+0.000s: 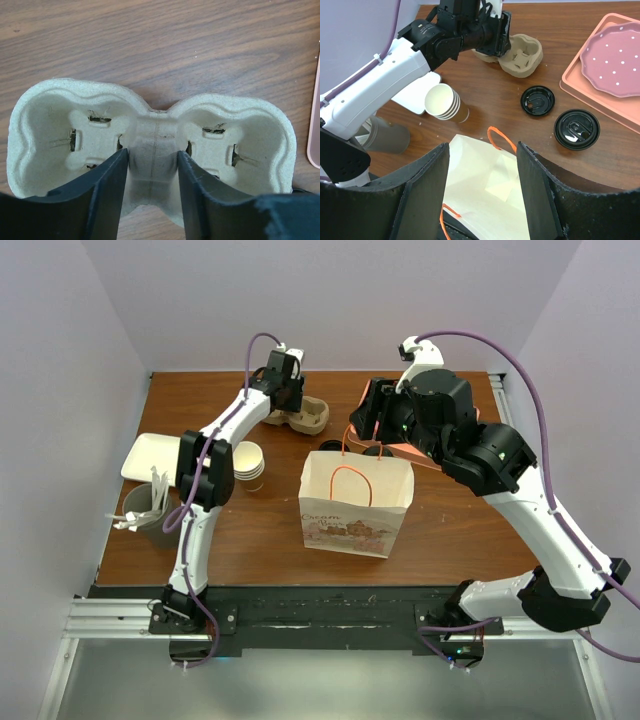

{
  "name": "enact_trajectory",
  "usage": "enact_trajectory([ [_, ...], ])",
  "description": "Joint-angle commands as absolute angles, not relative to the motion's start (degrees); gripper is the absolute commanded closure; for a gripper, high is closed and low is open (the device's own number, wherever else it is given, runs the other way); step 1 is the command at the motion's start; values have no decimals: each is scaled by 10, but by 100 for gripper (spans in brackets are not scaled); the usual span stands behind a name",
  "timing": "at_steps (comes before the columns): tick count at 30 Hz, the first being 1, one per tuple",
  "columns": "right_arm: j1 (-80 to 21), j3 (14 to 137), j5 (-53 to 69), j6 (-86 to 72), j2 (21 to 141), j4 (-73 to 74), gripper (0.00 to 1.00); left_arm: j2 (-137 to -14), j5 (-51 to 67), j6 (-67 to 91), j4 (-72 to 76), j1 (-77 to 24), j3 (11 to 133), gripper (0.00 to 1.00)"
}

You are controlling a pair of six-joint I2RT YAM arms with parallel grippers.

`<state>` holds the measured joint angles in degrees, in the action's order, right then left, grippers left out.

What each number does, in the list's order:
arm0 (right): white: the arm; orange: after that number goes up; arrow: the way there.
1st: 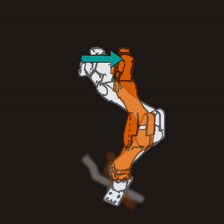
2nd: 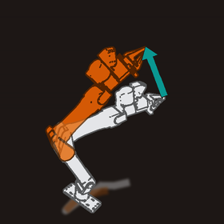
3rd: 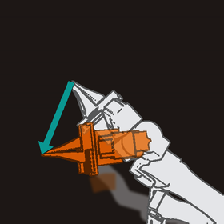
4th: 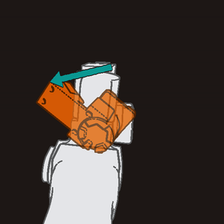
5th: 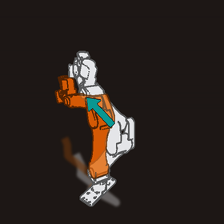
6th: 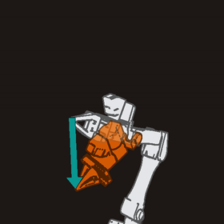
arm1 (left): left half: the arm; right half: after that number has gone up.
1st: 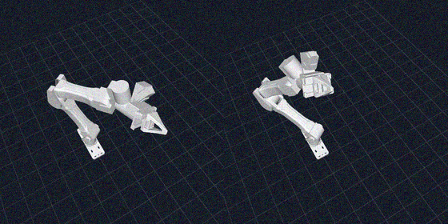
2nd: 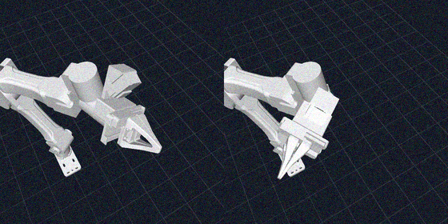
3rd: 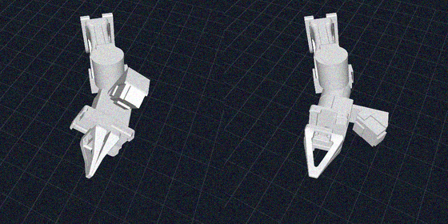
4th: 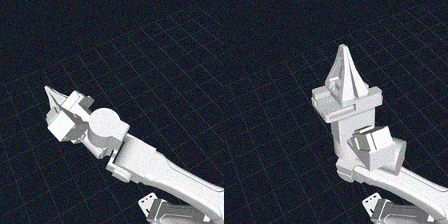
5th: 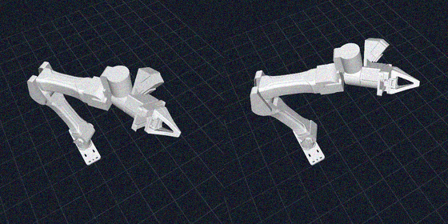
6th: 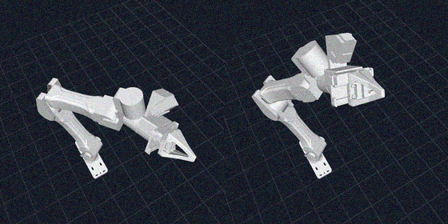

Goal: Pack the takeout coffee

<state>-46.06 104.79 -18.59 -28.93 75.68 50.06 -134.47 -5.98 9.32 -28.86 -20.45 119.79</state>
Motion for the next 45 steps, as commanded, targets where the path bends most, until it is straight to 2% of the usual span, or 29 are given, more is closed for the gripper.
enact_trajectory([
  [1, -461, 1049, -192, -300, 741, 497, 40, -1317, -57, 86, -269, -207, 1231, 52],
  [2, -460, 1049, -191, -301, 741, 497, 40, -1317, -56, 84, -269, -207, 1230, 58],
  [3, -461, 1049, -190, -302, 741, 497, 40, -1317, -56, 85, -269, -207, 1230, 67],
  [8, -461, 1048, -187, -309, 739, 500, 40, -1317, -51, 85, -271, -207, 1230, 78],
  [11, -461, 1046, -187, -313, 737, 501, 40, -1315, -54, 85, -271, -207, 1230, 70],
  [12, -461, 1045, -188, -315, 737, 500, 40, -1315, -56, 85, -271, -207, 1230, 56],
  [15, -461, 1043, -188, -318, 734, 502, 40, -1315, -58, 85, -272, -207, 1229, 42],
  [18, -461, 1043, -188, -323, 732, 502, 40, -1317, -58, 87, -271, -207, 1226, 39],
  [28, -461, 1047, -189, -323, 732, 505, 40, -1331, -54, 86, -270, -207, 1223, 48],
  [32, -461, 1047, -188, -324, 734, 504, 40, -1334, -61, 85, -274, -207, 1223, 44],
  [45, -461, 1049, -190, -321, 737, 504, 40, -1346, -62, 91, -277, -207, 1220, 47],
])
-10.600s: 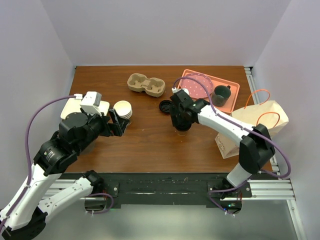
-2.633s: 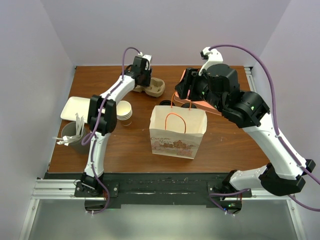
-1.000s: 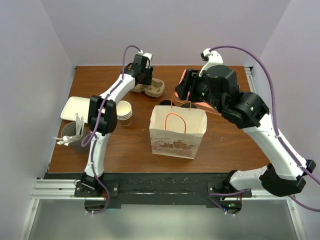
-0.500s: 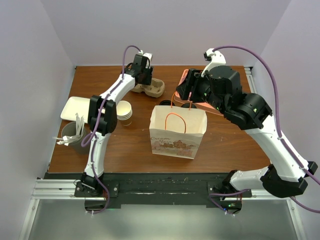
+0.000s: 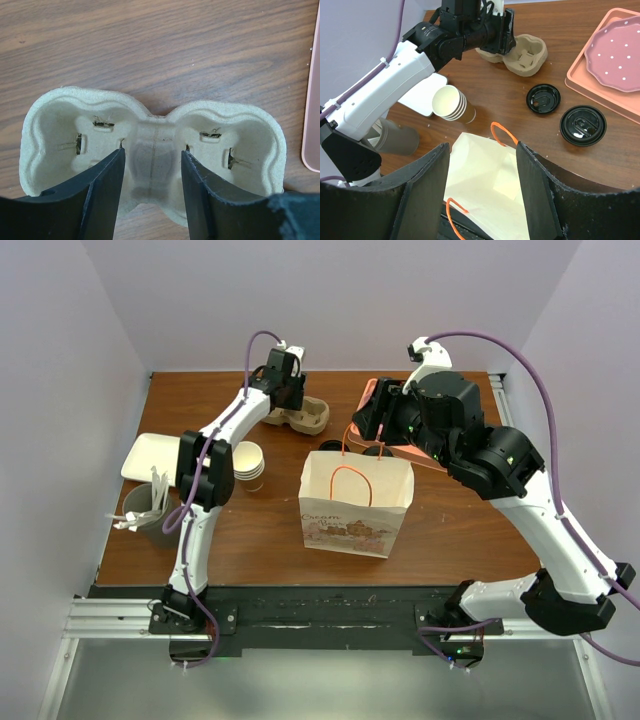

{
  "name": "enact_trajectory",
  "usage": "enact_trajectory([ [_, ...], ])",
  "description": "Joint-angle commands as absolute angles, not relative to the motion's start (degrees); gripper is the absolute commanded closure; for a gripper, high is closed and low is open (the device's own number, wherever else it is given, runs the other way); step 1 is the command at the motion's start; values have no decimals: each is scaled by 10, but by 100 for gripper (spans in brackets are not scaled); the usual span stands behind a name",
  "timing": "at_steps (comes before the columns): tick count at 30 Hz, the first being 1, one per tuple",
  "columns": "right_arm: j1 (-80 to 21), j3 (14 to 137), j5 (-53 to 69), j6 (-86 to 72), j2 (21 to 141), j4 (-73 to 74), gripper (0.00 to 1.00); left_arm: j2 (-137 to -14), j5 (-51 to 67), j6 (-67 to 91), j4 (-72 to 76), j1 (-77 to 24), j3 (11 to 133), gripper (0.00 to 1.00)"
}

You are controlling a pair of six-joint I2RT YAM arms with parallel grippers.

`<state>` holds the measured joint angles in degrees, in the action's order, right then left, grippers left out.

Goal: Pack the takeout coffee

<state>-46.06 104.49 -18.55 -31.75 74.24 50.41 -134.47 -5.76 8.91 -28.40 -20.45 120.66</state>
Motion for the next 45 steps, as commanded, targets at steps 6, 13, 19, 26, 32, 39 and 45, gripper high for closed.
enact_trajectory([
  [6, -461, 1049, -190, -320, 737, 504, 40, -1348, -64, 93, -279, -207, 1218, 47],
  [13, -461, 1048, -190, -321, 737, 503, 40, -1348, -67, 98, -283, -207, 1211, 43],
  [19, -461, 1046, -192, -319, 734, 504, 40, -1342, -55, 100, -273, -207, 1199, 43],
  [26, -461, 1044, -192, -323, 730, 504, 40, -1351, -54, 106, -280, -207, 1199, 45],
  [32, -461, 1044, -190, -324, 730, 504, 40, -1347, -51, 101, -272, -207, 1189, 48],
  [39, -460, 1047, -191, -325, 730, 505, 40, -1344, -52, 99, -273, -206, 1194, 55],
  [45, -461, 1044, -192, -331, 728, 505, 40, -1327, -55, 93, -271, -207, 1216, 55],
])
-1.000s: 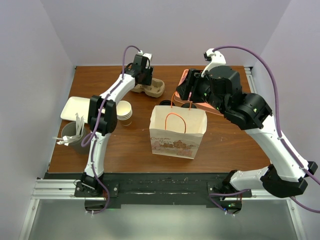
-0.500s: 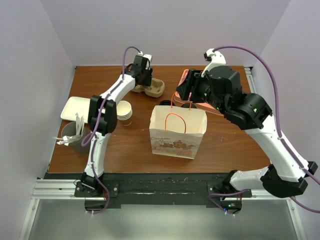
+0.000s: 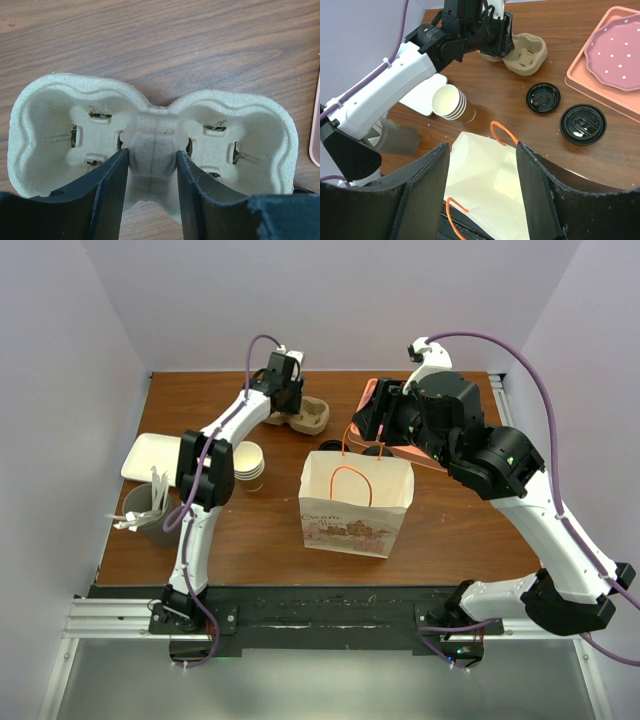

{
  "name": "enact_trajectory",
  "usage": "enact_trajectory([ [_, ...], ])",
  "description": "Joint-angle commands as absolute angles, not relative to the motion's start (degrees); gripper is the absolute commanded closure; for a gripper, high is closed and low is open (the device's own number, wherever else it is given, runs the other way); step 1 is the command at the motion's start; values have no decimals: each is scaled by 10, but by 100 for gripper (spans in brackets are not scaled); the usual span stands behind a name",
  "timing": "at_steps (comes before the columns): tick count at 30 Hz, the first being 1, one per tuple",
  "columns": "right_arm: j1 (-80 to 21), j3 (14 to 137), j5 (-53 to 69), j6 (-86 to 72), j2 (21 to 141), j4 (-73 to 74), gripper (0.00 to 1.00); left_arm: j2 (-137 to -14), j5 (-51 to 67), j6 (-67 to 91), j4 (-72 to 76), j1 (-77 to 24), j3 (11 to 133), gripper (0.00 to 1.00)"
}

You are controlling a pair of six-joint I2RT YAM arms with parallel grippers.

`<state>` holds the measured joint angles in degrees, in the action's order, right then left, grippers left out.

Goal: Pack the takeout coffee

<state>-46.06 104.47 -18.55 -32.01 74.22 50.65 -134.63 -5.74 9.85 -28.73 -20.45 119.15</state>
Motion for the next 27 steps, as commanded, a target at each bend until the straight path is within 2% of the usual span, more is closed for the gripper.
enact_trajectory([
  [1, -461, 1044, -192, -333, 728, 504, 41, -1325, -57, 92, -275, -206, 1223, 55],
  [11, -461, 1037, -185, -343, 722, 502, 41, -1305, -67, 85, -284, -207, 1236, 51],
  [12, -461, 1036, -185, -345, 721, 501, 41, -1304, -67, 83, -285, -207, 1230, 52],
  [15, -461, 1032, -184, -347, 717, 499, 41, -1306, -64, 82, -294, -207, 1223, 64],
  [27, -461, 1024, -178, -353, 711, 497, 41, -1267, -66, 85, -257, -207, 1206, 61],
])
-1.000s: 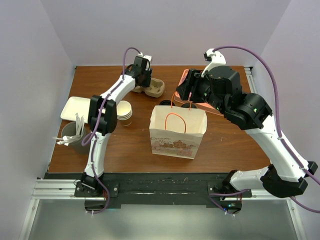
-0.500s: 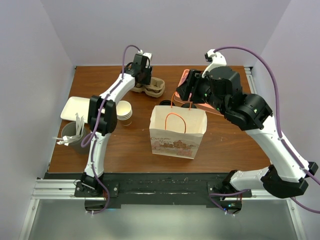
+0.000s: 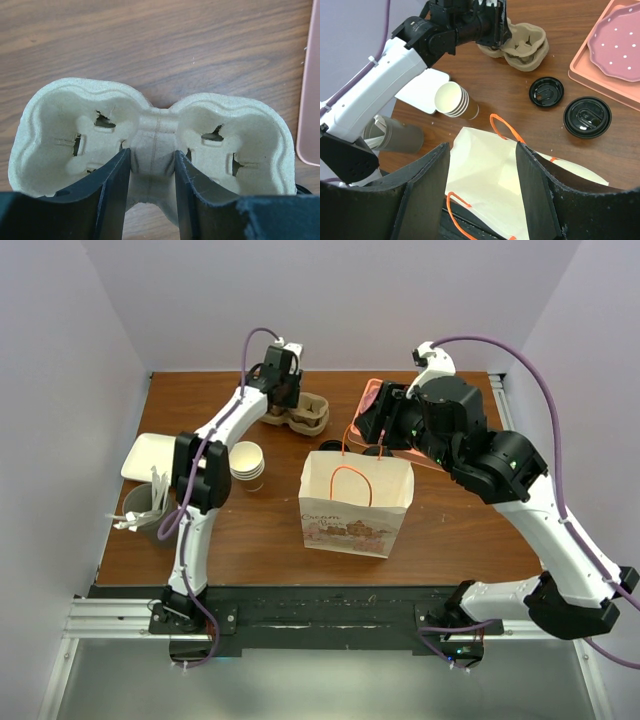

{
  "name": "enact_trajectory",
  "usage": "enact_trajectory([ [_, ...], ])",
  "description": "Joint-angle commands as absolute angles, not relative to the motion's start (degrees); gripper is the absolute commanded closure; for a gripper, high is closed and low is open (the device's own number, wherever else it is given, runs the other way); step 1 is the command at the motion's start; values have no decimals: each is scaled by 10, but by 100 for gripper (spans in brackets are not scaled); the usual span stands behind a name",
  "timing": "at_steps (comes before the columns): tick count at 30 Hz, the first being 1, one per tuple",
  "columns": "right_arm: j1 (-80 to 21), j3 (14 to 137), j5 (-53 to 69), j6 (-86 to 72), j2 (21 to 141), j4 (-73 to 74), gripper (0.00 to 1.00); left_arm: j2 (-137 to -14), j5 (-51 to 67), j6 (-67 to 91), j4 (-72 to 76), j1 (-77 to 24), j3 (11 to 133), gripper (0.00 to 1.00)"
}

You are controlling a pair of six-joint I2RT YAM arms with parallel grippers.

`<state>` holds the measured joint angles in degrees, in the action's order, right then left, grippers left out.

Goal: Pack the takeout coffee

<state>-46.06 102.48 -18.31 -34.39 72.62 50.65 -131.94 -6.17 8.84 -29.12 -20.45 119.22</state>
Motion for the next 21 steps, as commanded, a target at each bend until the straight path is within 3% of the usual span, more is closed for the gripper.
enact_trajectory([
  [1, -461, 1024, -178, -353, 710, 498, 41, -1266, -67, 87, -257, -207, 1208, 61],
  [14, -461, 1013, -213, -334, 687, 506, 41, -1206, -62, 109, -285, -213, 1253, 61],
  [21, -461, 1000, -286, -329, 670, 553, 41, -1081, -12, 170, -321, -225, 1216, 62],
])
